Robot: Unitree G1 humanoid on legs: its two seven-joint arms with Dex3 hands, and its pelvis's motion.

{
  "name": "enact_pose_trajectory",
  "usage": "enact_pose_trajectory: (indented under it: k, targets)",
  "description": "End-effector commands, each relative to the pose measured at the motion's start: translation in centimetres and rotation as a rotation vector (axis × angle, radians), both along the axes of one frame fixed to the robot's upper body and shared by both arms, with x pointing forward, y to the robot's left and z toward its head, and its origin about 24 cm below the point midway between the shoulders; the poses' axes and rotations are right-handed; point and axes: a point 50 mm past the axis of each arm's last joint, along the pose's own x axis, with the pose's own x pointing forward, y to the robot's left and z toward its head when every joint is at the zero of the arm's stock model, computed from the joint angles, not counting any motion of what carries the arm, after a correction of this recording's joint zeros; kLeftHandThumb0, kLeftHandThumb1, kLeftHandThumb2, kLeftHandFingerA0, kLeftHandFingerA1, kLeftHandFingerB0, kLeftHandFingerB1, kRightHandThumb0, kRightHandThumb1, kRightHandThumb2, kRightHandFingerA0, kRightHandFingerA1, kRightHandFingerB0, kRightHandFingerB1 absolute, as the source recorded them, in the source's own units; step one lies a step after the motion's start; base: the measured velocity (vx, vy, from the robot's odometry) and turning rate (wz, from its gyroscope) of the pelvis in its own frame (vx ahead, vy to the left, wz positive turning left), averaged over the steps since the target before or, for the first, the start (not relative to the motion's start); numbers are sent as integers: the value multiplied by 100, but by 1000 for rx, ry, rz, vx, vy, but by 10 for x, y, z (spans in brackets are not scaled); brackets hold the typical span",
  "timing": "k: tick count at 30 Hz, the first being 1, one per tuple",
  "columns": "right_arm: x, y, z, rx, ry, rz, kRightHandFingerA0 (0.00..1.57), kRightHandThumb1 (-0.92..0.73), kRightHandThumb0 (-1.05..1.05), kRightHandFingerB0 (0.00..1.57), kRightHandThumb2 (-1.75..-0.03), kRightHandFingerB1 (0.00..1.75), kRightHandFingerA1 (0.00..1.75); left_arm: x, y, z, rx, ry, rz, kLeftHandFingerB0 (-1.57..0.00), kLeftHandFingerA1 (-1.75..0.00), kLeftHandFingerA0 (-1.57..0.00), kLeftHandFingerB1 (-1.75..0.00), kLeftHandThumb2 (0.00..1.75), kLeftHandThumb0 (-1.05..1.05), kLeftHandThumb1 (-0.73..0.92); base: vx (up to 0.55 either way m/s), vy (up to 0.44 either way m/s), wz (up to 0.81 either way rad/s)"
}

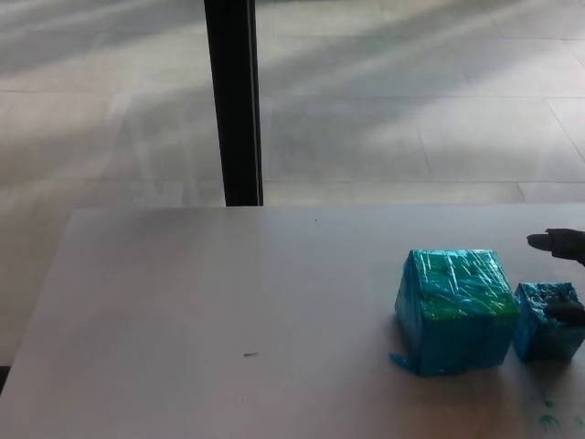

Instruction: The robot uses its right hand to pick up the small cube kept on the middle on the desk and place it on the bigger cube kept next to it

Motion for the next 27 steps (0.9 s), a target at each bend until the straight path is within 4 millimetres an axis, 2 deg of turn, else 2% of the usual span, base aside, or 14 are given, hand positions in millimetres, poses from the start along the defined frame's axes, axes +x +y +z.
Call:
enact_pose_trajectory:
  k: [1,3,8,9,10,11,12,20,21,22,24,25,26,27]
  targets:
    - [3,0,-1,-77,61,-9,0,-66,-97,0,-60,0,0,-1,4,3,-4,-8,17,-21,-38,-28,-31,66,-93,83,0,0,0]
    - [3,0,-6,-70,74,-12,0,-53,-100,0,-90,0,0,-1,4,3,9,-1,11,-21,-39,-29,-31,66,-92,83,0,0,0]
    - [2,2,-15,-93,90,3,0,-50,-98,0,-88,1,0,0,4,3,11,0,1,-11,-48,-23,-41,104,-92,66,0,0,0]
    - [2,2,-17,-98,98,4,0,-51,-99,0,-89,1,0,0,4,4,9,-2,-2,-20,-39,-28,-31,66,-94,83,0,0,0]
    - [2,3,-19,-106,105,8,0,-51,-99,0,-88,0,0,0,4,4,17,0,-13,-14,-48,-21,-43,103,-92,65,0,0,0]
    - [2,3,-19,-107,105,8,0,-51,-99,0,-88,0,0,0,4,4,18,0,-14,-14,-48,-21,-43,103,-92,65,0,0,0]
    - [2,3,-23,-114,113,7,0,-49,-97,0,-86,1,0,0,4,4,20,1,-8,-21,-38,-29,-31,66,-94,83,0,0,0]
    - [2,8,-34,-146,120,23,0,-45,-90,0,-83,4,0,3,5,6,13,-6,7,-23,-38,-29,-31,66,-93,83,0,0,0]
    - [1,10,-37,-147,122,33,0,-42,-81,0,-79,8,0,4,5,6,21,-2,-7,-15,-48,-22,-43,103,-91,65,0,0,0]
    - [1,11,-39,-149,121,36,0,-39,-72,1,-72,12,0,4,5,7,21,-3,-10,-14,-47,-21,-42,104,-92,65,0,0,0]
    - [0,13,-41,-149,114,38,0,-36,-63,4,-67,11,0,4,5,7,21,-2,-10,-15,-47,-22,-42,103,-92,65,0,0,0]
    - [0,13,-42,-155,110,42,0,-42,-41,0,-62,24,3,4,5,7,28,2,-13,-21,-37,-28,-31,67,-93,84,0,0,0]
    - [0,13,-42,-155,110,42,0,-42,-41,0,-62,24,3,4,5,7,28,2,-13,-21,-37,-28,-31,67,-93,84,0,0,0]
    - [-1,14,-42,-175,93,55,0,-49,-33,3,-55,28,28,4,5,6,15,-3,7,-23,-38,-29,-31,65,-93,82,0,0,0]
